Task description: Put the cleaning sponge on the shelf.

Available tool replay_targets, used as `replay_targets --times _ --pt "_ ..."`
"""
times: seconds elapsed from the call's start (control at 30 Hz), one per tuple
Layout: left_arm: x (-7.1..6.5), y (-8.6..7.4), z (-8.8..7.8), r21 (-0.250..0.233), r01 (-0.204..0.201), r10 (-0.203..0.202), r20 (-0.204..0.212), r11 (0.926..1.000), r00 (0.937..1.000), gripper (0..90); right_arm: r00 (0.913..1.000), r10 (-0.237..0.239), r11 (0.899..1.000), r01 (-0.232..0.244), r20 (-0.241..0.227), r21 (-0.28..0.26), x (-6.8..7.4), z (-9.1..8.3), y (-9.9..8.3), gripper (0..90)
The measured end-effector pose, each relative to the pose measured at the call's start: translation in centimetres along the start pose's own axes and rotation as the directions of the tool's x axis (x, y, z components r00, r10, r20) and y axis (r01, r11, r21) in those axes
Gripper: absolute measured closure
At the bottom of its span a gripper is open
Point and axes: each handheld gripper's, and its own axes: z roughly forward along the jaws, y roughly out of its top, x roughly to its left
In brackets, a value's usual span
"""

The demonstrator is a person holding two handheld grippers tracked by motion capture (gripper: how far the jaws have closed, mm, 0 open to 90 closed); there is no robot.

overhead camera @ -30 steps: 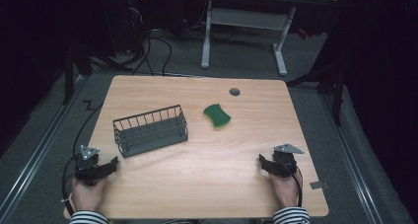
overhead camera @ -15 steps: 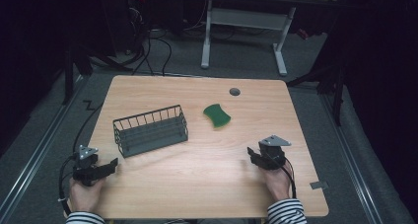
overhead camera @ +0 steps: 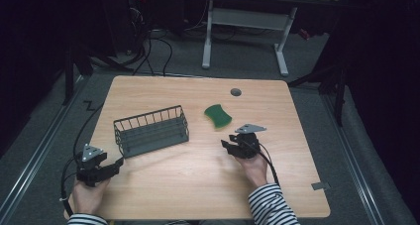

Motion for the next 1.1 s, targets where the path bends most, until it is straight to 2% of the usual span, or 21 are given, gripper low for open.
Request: replay_targets --times 0.03,0.13,0.17,0.27,0.4,0.5,0.53,0.63,0.77,0.87,0.93,1.1 --pt "-0.2 0.1 0.1 0.001 0.004 -0.004 0.003 1.0 1.0 35.2 0.9997 -0.008 1.0 0.008 -0.025 0.006 0.6 0.9 0.6 58.2" --pt "-0.5 0.5 0.5 0.009 0.0 0.0 0.011 1.0 0.9999 35.7 0.9988 -0.02 1.0 0.02 -0.045 0.013 1.3 1.8 1.2 58.7" --pt "-0.7 0.7 0.7 0.013 -0.002 0.001 0.014 0.9999 0.9999 36.7 0.9973 -0.03 0.999 0.032 -0.067 0.026 2.0 2.7 1.8 59.2" --pt "-0.8 0.9 0.8 0.017 -0.002 0.002 0.016 0.9999 0.9999 37.9 0.9957 -0.041 0.999 0.043 -0.084 0.032 2.4 3.5 2.2 60.2" --pt "-0.6 1.0 1.4 0.031 0.006 -0.007 0.022 0.9995 0.9997 41.0 0.9923 -0.018 0.998 0.024 -0.122 0.05 3.1 5.0 3.0 61.7" --pt "-0.5 1.0 1.7 0.037 0.013 -0.014 0.022 0.9992 0.9997 45.6 0.9882 -0.034 0.997 0.043 -0.149 0.057 4.2 6.5 3.8 62.3" --pt "-0.5 1.0 1.8 0.039 0.014 -0.015 0.022 0.9991 0.9997 45.6 0.9882 -0.034 0.997 0.043 -0.149 0.057 4.2 6.5 3.8 62.3" --pt "-0.4 1.0 2.0 0.045 0.022 -0.023 0.027 0.9988 0.9994 51.6 0.9832 -0.041 0.994 0.058 -0.178 0.088 5.0 7.9 4.8 63.0" --pt "-0.3 1.1 2.2 0.052 0.028 -0.03 0.046 0.9983 0.9985 56.4 0.9823 -0.048 0.994 0.065 -0.181 0.087 5.6 8.6 5.3 64.5" --pt "-0.3 1.0 2.3 0.056 0.015 -0.018 0.05 0.9983 0.9986 60.8 0.9822 -0.052 0.993 0.07 -0.181 0.096 6.0 9.1 5.6 67.7" --pt "-0.3 1.0 2.3 0.049 0.004 -0.006 0.048 0.9988 0.9988 65.7 0.9851 -0.065 0.993 0.08 -0.159 0.092 6.2 9.5 5.8 74.0" --pt "-0.2 1.0 2.3 0.039 0.009 -0.011 0.053 0.9992 0.9985 72.0 0.9855 -0.069 0.992 0.084 -0.155 0.09 6.1 9.5 5.8 81.1"
